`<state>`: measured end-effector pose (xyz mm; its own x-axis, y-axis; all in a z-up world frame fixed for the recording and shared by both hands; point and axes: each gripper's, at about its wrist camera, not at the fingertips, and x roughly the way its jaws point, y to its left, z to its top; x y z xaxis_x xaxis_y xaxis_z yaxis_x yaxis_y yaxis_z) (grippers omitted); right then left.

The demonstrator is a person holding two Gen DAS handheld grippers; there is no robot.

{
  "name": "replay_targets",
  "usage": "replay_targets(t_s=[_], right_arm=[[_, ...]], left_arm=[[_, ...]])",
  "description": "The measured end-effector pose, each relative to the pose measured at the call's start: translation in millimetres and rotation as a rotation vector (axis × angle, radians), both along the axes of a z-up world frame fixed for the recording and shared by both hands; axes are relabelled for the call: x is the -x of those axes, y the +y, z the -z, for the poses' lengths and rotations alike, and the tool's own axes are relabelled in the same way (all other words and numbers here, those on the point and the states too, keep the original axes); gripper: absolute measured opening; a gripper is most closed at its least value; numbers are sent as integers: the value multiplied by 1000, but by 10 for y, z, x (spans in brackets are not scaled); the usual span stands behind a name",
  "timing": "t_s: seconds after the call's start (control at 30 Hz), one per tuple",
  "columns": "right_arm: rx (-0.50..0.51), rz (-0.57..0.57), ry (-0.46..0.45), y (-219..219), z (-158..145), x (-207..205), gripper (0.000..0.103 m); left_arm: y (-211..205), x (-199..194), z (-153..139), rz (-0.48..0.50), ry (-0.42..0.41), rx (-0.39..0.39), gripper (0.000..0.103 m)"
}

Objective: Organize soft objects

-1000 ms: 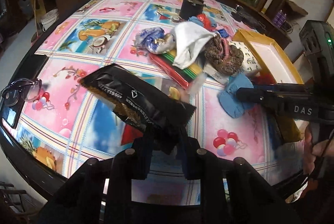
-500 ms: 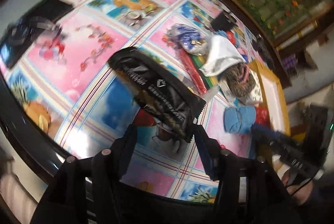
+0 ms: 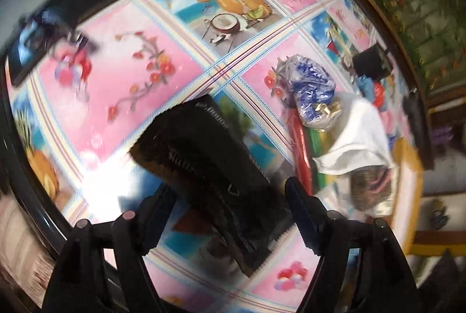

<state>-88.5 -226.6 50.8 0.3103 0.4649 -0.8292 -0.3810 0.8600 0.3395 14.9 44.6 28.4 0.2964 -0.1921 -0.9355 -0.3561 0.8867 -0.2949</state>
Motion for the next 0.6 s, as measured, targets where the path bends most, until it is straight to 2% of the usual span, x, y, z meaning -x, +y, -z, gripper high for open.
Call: replay_targets(t_s=[0.07, 0.1, 0.17, 0.2, 0.27, 0.47, 0.6], right_arm=[[-4, 1, 0, -14, -5, 0, 32], [-4, 0, 1, -19, -4, 0, 33], [-13, 2, 11, -33, 7, -9, 38], [-18, 3, 23, -34, 21, -17, 46], [-17, 4, 32, -21, 39, -29, 52], [36, 4, 16, 116, 34, -152, 52], [102, 35, 39, 222, 96, -328, 52]], left_arm=[[-115, -2, 27, 81, -38, -71, 72], [-161, 23, 48, 123, -64, -101, 64], [-218, 89, 71, 190, -117, -160, 57], [-219, 136, 93, 209, -141, -160, 55], [-208, 225, 116, 234, -157, -162, 54], [-252, 422, 170, 301, -161, -155, 54], [-271, 467, 183, 326, -169, -158, 54]])
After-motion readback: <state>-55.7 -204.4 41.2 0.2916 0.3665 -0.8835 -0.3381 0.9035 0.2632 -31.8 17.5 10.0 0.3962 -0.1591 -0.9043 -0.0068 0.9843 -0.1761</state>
